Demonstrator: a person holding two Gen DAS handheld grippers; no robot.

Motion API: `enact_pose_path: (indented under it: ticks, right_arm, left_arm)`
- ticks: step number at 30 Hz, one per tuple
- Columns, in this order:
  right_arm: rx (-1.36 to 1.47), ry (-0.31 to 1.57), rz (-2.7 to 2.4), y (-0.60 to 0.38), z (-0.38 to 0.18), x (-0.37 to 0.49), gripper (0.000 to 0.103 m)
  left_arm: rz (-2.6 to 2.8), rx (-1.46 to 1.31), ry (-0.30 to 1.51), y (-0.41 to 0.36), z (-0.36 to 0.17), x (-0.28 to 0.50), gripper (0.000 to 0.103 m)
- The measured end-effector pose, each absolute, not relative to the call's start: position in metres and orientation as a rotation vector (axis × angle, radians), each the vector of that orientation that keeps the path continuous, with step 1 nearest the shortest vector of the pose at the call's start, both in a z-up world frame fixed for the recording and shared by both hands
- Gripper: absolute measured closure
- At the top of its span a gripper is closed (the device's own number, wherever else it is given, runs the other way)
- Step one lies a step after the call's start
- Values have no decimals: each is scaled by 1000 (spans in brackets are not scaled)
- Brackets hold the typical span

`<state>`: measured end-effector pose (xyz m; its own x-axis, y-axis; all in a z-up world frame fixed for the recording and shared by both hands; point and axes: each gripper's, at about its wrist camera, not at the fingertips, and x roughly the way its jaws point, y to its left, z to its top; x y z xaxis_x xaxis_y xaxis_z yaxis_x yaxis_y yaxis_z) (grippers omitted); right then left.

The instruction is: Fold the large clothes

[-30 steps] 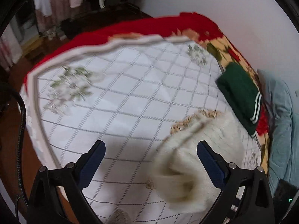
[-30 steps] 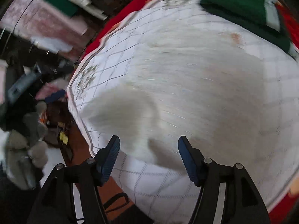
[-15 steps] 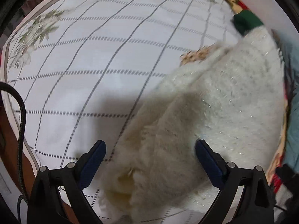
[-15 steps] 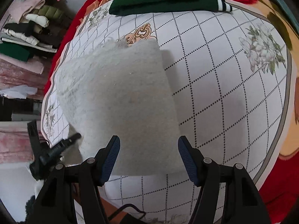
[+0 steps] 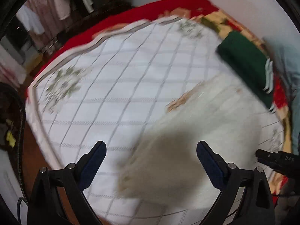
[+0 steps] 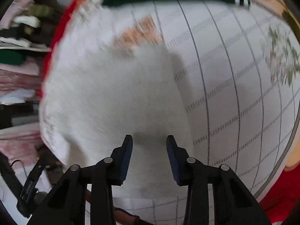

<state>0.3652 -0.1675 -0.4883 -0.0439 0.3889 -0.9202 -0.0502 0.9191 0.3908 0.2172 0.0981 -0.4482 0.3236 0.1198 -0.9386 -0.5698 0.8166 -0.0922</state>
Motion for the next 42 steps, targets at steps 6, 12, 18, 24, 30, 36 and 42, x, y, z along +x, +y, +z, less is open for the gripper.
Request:
enact_pose_path:
  ticks: [6,12,18,24,30,36,42]
  right_arm:
    - [316,1575,420,-141,-497,398,83]
    - [183,1639,366,-115,-536,417,86]
    - [152,1676,340,-105,-551,430,88]
    - [201,1624,410,-123,-515,412,87]
    - [205,1566,422,-156,-480,377,84]
    - [253,1591,416,-203,-468,339,52]
    - [338,1633,402,-236,-488,314,49]
  left_arm:
    - [381,-468,1182,91,-490,289,42]
    - [332,-421,1260,86,-528,320,52]
    - [335,-420,1274,86,-527,327,52]
    - [344,-425,1233,83,-495,311,52]
    - [356,-498,1201,80,-466,277,51]
    - [374,-726,1212,86,-462,217,51]
    - [408,-1005,1219,88,-490,142,47]
